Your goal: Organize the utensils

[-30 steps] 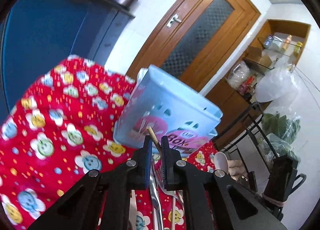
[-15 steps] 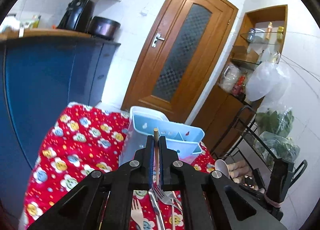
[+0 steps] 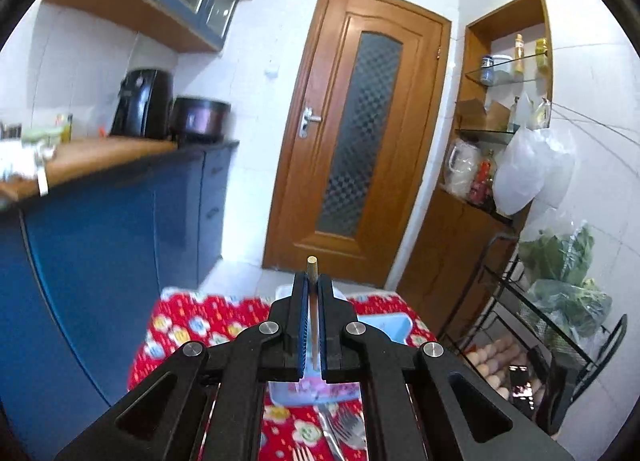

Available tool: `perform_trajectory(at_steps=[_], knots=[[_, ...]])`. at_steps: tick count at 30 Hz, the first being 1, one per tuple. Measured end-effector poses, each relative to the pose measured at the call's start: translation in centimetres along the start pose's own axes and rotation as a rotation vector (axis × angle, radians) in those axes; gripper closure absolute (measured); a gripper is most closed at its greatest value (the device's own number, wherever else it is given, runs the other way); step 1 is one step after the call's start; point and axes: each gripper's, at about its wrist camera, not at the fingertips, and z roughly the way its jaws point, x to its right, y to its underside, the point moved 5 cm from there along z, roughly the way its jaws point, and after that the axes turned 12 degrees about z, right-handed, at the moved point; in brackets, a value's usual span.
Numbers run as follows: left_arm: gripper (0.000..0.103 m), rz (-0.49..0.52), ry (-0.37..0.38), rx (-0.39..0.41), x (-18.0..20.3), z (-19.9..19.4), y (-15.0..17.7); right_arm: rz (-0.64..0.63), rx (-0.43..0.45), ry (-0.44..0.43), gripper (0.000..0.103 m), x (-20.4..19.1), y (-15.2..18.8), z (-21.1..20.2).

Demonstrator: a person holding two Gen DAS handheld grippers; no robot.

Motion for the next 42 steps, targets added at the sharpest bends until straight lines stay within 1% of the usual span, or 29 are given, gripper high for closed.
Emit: perform_trajectory(at_steps=[3, 6, 10, 14, 18, 21, 25, 33, 38, 42], knots=[[0.099, 0.027, 0.001, 0.012, 0.8, 0.5, -1.5, 0.0, -0.001, 0.001, 0.095, 0.2, 0.0, -0.1], [0.099, 0.081, -0.035, 0.025, 1.5, 1.2, -2.7, -0.001, 0.003, 0.005, 0.095, 0.3, -0.1, -0.2], [0.099, 0.126, -0.061, 0.007, 2.1, 2.8, -3.0, 0.005, 0.018, -0.001, 0.095, 0.8, -0.7, -0.4], [0.099, 0.144, -0.084, -0.044, 2.0, 5.2, -1.9, 0.004, 0.04, -0.012, 0.095, 0.7, -1.7, -0.5], [0.099, 0.138, -0.083, -0.118, 1.5, 7.9, -0.2, -0.01, 0.075, -0.036, 0.095, 0.0, -3.4, -0.3], [0.099, 0.133, -0.078, -0.165, 1.1, 9.4, 1.1, -0.01, 0.105, -0.063, 0.095, -0.7, -4.9, 0.3], [0.099, 0.166, -0.072, -0.217, 1.0, 11.1, 2.5, 0.01, 0.137, -0.098, 0.095, -1.6, -7.4, 2.1], [0.099, 0.151, -0.043, -0.247, 0.5, 13.0, 3.9, 0.061, 0.176, -0.186, 0.095, -2.9, -10.9, 6.1], [0.099, 0.129, -0.032, -0.253, -0.1, 13.9, 4.3, 0.081, 0.197, -0.191, 0.095, -3.5, -12.7, 7.9], [0.099, 0.121, -0.021, -0.252, -0.3, 14.3, 4.6, 0.06, 0.231, -0.182, 0.095, -4.0, -13.9, 8.1]])
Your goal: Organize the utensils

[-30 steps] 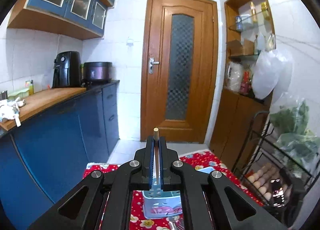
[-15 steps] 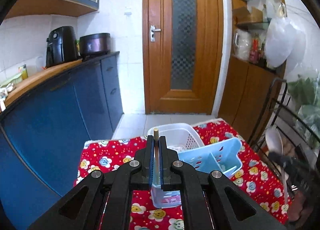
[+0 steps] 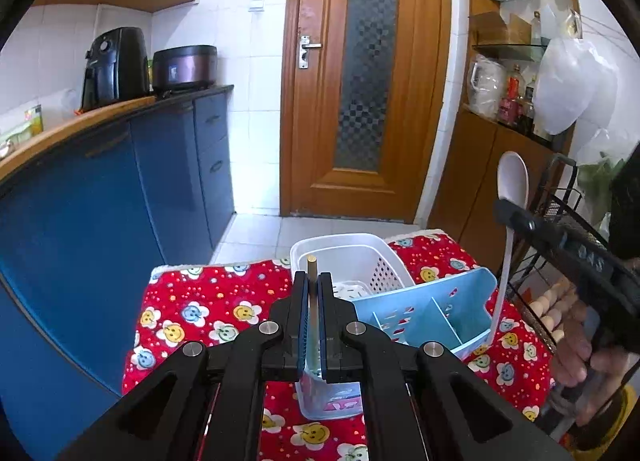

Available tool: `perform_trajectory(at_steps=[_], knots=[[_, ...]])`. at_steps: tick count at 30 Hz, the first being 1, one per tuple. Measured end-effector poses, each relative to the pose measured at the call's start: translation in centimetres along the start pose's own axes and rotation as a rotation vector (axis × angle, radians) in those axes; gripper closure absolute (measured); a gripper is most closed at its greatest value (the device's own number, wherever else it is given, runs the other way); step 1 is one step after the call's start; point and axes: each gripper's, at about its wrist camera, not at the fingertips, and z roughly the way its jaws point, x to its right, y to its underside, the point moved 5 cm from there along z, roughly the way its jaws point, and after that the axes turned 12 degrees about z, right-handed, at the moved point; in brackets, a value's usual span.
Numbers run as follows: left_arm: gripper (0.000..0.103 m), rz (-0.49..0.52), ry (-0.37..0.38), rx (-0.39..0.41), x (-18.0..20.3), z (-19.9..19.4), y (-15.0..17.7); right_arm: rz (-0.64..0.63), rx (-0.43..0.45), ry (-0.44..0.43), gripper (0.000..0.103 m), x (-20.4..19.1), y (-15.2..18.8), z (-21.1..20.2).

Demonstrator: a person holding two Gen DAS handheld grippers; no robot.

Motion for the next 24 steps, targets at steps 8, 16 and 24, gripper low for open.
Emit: perform_trajectory(at_steps=[8, 16, 24], knots=[[0.099, 0.005, 0.008, 0.013, 0.3, 0.4, -0.1, -0.03, -0.014, 0.035, 0.095, 0.6, 0.6, 1.4], [0.099, -0.009, 0.004, 0.022, 0.2, 0.6, -0.2, -0.061, 0.008, 0.07, 0.094, 2.2, 2.7, 0.9], [0.098, -0.017, 0.012, 0.014, 0.2, 1.1, 0.0, -0.058, 0.008, 0.114, 0.068, 3.3, 3.3, -0.1]])
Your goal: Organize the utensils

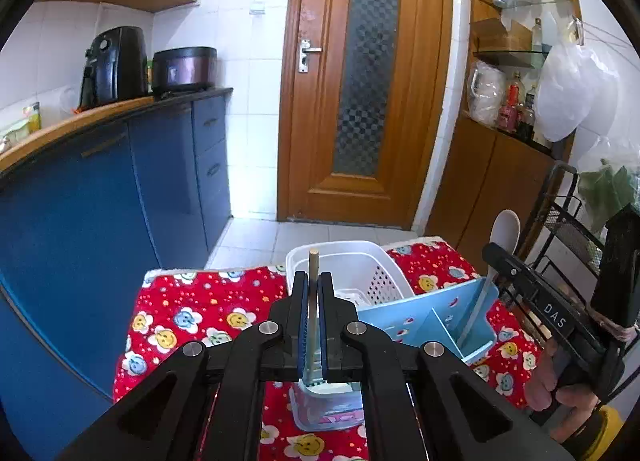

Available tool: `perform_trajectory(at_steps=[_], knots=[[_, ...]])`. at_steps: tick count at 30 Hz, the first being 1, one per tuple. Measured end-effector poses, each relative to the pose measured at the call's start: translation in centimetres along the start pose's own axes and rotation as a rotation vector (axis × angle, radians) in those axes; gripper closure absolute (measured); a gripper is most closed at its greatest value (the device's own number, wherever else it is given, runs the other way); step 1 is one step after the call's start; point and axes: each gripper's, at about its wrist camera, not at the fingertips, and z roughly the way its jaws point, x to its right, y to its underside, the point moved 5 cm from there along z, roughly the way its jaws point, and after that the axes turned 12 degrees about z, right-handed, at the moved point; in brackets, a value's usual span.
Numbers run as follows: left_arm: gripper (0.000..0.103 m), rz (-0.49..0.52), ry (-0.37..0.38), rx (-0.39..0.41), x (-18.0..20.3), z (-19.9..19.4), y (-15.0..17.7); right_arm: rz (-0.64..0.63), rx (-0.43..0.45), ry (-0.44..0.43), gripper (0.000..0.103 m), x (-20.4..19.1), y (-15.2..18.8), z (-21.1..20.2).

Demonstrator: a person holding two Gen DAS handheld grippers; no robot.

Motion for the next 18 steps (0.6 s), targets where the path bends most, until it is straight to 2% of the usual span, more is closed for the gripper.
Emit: perform_trajectory(at_steps=[1, 3, 5, 7, 11, 18], knots=[[0.095, -0.002, 0.007, -0.013, 0.1, 0.2, 0.1, 0.009, -0.001, -0.003, 0.061, 0.1, -0.1, -0.1], [0.088, -0.004, 0.011, -0.031, 0.3, 0.3, 0.3, 0.031, -0.001, -0.011, 0.06, 0.5, -0.4, -0.5], [0.073, 0.0, 0.007, -0.037, 0.5, 0.3, 0.4, 0.037, 0.002, -0.009, 0.06, 0.6, -0.7, -1.0], [0.064, 0.007, -0.002, -0.031, 0.7, 0.0, 0.5, 0.04, 0.003, -0.011, 0.06, 0.6, -0.8, -1.5], [0.062, 0.026, -0.008, -0.021, 1.2, -0.9, 0.6, 0.043, -0.011, 0.0, 0.059, 0.7, -0.9, -2.6], [0.058, 0.003, 0.009, -0.025, 1.3, -2.6, 1.4, 0.077, -0.061, -0.003, 0.059, 1.1, -0.4, -4.9]])
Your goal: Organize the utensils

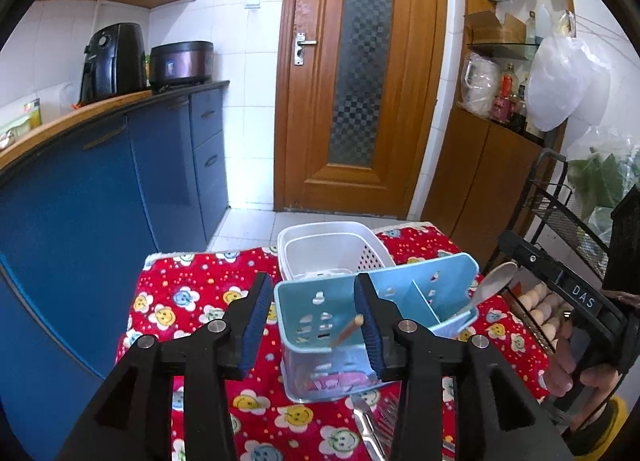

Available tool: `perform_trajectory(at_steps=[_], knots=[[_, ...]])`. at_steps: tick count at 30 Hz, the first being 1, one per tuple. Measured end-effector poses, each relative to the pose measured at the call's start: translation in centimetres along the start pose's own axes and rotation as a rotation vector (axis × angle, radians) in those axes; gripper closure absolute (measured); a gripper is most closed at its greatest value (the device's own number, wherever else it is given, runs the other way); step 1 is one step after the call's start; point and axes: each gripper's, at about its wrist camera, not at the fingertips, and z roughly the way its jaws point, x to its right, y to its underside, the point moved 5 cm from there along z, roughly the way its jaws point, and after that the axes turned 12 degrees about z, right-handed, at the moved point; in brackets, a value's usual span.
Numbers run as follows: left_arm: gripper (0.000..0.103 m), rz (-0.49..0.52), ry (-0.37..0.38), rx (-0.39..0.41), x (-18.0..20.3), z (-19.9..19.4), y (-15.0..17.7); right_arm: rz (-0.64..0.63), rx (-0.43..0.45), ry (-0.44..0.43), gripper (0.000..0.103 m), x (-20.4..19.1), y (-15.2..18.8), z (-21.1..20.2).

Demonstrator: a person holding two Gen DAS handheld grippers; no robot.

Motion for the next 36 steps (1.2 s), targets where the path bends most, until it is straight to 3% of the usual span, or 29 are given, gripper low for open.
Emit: perform_trajectory(at_steps=[15, 36], knots=[[0.055, -0.041, 0.037, -0.032, 0.3, -3.5, 4.2, -0.018, -0.145, 0.022, 0.059, 0.4, 5.0, -3.3], [0.055, -0.108, 0.106, -0.238, 2.4, -1.8, 13.6, -0.052, -0.318, 0.12, 0.059, 3.0, 12.4, -4.1]])
